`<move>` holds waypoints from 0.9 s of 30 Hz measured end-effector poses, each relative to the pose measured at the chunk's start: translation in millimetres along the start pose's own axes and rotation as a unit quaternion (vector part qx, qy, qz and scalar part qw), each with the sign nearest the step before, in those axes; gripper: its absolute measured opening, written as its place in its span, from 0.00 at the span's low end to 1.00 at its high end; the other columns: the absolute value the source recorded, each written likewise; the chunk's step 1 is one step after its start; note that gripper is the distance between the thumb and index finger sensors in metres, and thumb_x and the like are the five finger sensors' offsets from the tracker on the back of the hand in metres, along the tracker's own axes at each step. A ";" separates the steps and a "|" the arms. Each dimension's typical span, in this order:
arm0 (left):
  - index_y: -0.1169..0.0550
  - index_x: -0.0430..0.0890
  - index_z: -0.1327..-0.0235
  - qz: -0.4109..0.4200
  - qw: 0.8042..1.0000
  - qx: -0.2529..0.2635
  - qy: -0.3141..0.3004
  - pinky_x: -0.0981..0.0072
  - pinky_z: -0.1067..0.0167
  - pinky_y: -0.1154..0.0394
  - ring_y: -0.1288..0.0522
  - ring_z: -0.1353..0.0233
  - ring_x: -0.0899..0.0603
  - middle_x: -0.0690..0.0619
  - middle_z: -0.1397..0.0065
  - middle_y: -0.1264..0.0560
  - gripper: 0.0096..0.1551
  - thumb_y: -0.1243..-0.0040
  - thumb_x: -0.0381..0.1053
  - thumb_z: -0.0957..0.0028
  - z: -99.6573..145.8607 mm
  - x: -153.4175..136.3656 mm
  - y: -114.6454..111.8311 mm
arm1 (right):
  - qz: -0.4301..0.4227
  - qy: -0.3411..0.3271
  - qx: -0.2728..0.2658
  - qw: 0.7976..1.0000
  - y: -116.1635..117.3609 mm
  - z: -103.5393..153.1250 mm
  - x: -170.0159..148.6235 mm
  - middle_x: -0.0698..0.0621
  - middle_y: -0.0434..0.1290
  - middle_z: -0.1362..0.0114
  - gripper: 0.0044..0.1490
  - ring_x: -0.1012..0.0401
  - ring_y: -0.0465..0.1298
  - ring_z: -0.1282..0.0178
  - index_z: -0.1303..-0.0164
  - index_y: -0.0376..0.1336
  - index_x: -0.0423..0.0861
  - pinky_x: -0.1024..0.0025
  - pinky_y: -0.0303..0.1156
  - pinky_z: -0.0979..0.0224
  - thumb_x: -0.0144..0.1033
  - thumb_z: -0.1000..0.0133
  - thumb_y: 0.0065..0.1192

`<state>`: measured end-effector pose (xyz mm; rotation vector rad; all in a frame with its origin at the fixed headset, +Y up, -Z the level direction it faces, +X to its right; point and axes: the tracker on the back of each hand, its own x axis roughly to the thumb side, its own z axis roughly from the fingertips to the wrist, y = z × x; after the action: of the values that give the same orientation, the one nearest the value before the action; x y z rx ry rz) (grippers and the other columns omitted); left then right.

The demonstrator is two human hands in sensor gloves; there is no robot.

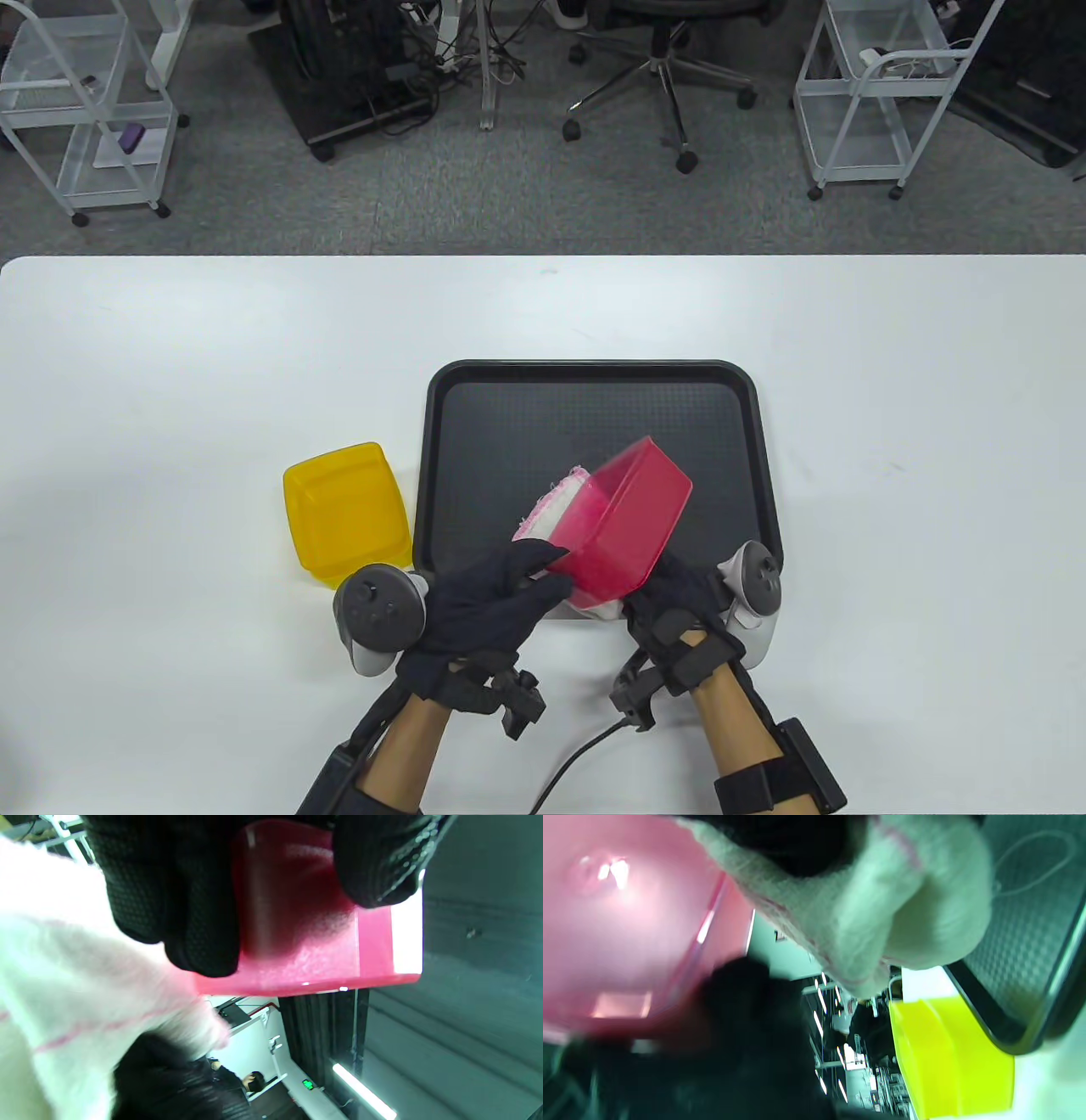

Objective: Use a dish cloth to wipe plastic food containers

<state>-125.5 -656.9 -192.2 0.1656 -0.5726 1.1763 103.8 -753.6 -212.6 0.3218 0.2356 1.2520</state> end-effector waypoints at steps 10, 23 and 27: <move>0.17 0.57 0.43 -0.057 0.998 0.029 0.006 0.56 0.36 0.15 0.12 0.42 0.45 0.59 0.39 0.15 0.22 0.37 0.63 0.47 1.4 4.6 -0.7 | -0.007 -0.003 0.009 1.000 17.6 0.7 -3.9 0.44 0.67 0.23 0.29 0.39 0.69 0.27 0.32 0.60 0.47 0.38 0.67 0.32 0.19 0.45 0.58; 0.16 0.54 0.44 -0.306 0.946 0.109 -0.026 0.54 0.39 0.14 0.12 0.45 0.45 0.56 0.41 0.15 0.21 0.34 0.60 0.47 7.1 21.1 -5.7 | 0.044 0.009 -0.020 0.999 38.1 6.1 -7.5 0.36 0.64 0.25 0.31 0.38 0.69 0.29 0.30 0.57 0.39 0.40 0.69 0.34 0.19 0.46 0.59; 0.15 0.53 0.44 -0.374 0.920 0.115 -0.025 0.52 0.39 0.15 0.12 0.45 0.42 0.55 0.42 0.14 0.21 0.34 0.59 0.47 7.5 19.5 -4.7 | 0.043 0.019 -0.028 0.998 49.7 7.1 -9.8 0.33 0.64 0.26 0.32 0.37 0.70 0.30 0.30 0.56 0.36 0.40 0.70 0.35 0.20 0.46 0.59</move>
<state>-118.7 -645.8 -175.3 0.5656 -0.3549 0.4860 59.2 -750.0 -187.8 0.2627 0.2217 1.3488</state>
